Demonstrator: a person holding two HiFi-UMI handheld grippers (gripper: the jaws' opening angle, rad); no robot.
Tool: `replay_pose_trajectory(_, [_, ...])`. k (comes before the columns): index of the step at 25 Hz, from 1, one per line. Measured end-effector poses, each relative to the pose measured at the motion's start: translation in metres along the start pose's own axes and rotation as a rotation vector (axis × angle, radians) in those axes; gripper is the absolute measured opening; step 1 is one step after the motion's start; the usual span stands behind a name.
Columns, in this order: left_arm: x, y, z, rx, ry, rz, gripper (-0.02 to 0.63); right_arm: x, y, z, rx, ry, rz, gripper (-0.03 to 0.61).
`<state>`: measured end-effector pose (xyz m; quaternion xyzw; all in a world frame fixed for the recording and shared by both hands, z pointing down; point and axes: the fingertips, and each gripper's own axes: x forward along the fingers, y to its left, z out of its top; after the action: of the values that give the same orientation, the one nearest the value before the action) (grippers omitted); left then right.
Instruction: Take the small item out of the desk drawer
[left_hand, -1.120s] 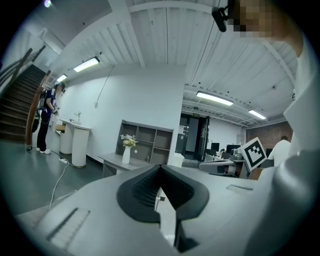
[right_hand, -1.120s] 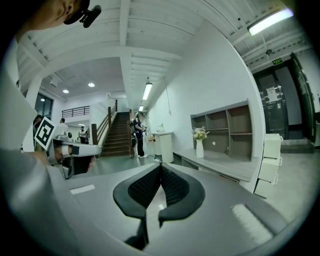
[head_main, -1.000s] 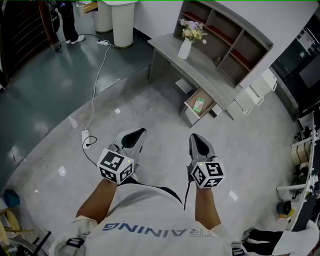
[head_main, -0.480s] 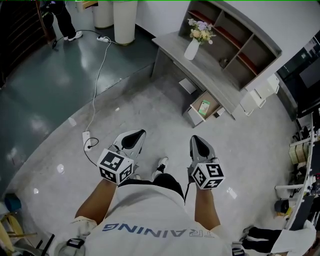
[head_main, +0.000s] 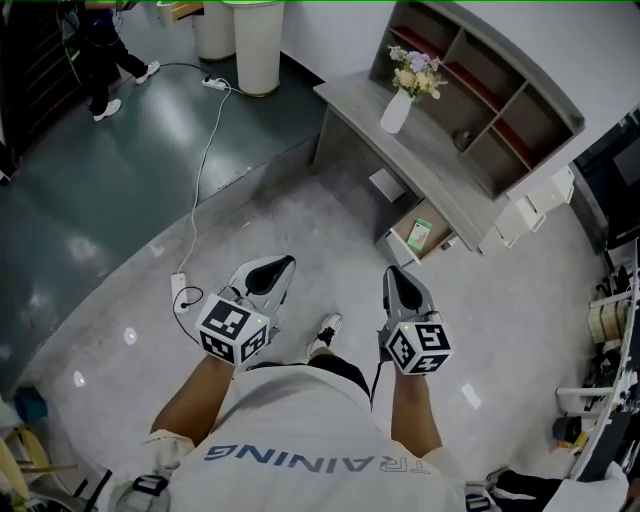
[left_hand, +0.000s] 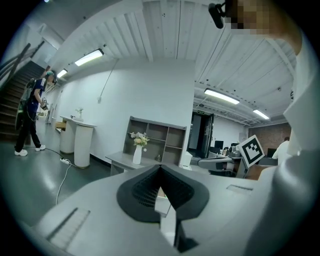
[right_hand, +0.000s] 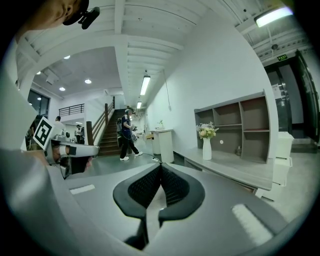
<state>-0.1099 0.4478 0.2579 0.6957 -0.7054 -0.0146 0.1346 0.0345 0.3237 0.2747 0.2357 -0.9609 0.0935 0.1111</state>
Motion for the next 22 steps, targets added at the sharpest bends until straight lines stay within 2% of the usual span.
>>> replay_pose_trajectory(10, [0.116, 0.02, 0.029, -0.002, 0.038, 0.007, 0.0, 0.072, -0.088, 0.023, 0.028, 0.039, 0.009, 0.015])
replay_pose_trajectory(22, [0.277, 0.016, 0.027, -0.015, 0.102, -0.017, -0.002, 0.129, -0.243, 0.024, 0.072, 0.083, -0.064, 0.015])
